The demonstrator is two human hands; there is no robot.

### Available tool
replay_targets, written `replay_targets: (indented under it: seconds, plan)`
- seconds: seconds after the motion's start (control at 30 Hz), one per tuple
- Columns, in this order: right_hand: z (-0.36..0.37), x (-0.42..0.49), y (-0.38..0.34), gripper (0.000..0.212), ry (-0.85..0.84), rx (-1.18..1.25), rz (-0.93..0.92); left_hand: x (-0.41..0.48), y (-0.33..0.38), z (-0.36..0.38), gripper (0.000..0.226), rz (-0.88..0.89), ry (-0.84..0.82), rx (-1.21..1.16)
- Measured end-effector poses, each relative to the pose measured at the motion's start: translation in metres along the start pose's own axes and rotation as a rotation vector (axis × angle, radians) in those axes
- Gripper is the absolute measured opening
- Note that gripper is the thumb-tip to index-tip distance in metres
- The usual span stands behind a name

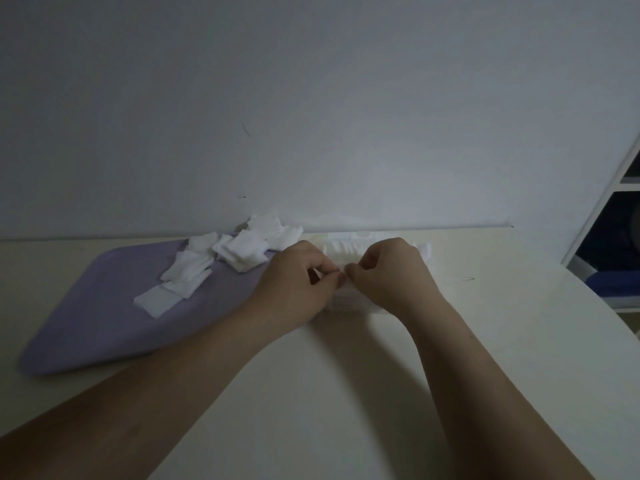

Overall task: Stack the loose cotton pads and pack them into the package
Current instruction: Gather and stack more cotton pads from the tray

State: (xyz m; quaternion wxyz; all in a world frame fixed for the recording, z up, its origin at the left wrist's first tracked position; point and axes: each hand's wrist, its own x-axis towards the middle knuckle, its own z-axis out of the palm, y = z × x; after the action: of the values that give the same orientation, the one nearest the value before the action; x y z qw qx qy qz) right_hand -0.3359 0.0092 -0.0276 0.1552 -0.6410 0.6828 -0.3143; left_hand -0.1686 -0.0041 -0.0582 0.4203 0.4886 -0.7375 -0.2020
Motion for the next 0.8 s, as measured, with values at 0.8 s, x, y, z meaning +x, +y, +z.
replay_targets:
  seconds: [0.8]
  plan:
    - [0.097, -0.03, -0.097, 0.035, -0.245, 0.032, -0.605, -0.056, -0.136, -0.187, 0.024, -0.355, 0.116, 0.383]
